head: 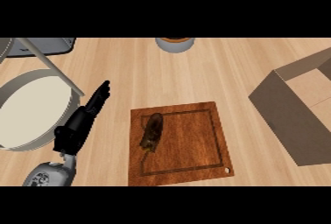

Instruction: Pick the eggplant from the cutting board and place it in the cardboard box

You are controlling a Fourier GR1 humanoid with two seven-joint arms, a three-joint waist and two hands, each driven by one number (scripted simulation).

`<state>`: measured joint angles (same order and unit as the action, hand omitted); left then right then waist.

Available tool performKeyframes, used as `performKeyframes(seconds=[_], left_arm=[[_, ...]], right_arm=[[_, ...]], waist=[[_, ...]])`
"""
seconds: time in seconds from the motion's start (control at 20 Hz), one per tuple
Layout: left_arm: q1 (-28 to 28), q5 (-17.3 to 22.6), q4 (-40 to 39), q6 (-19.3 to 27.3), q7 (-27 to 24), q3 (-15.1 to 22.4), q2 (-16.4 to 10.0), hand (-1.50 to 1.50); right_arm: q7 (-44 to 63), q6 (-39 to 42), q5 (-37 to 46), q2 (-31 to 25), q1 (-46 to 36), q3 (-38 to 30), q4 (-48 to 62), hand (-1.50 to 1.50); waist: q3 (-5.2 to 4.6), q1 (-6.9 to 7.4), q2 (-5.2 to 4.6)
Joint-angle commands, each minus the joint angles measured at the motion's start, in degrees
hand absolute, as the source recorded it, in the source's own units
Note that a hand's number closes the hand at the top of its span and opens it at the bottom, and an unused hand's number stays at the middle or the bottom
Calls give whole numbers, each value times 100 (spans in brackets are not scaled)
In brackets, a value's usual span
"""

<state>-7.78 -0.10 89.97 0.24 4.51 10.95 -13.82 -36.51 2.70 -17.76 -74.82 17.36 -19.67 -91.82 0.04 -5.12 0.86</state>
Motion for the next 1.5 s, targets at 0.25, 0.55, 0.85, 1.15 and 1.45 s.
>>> performKeyframes(seconds=[0.25, 0.55, 0.85, 1.15, 1.45], left_arm=[[-532, 87, -357, -476, -14, -190, -7, 0], [-383, 112, -319, -723, -136, -227, -9, 0], [-607, -302, -111, -367, 203, 34, 377, 0], [-441, -291, -374, -538, -159, 38, 399, 0], [-142, -88, 96, -812, 17, -226, 127, 0]], right_arm=[[-16, 849, 297, 159, -379, -667, 1176, 150], [-118, 490, 1184, 458, -1114, -25, 1431, 150], [276, -147, 2205, 1102, -1963, 998, 1667, 150], [570, 623, 2194, 1556, -2802, 1483, 3037, -150], [149, 978, 2669, 2046, -3624, 1775, 4124, -150]], waist=[[-4, 506, -100], [-2, 590, -112], [-1, 621, -106], [3, 729, -141], [3, 674, -104]])
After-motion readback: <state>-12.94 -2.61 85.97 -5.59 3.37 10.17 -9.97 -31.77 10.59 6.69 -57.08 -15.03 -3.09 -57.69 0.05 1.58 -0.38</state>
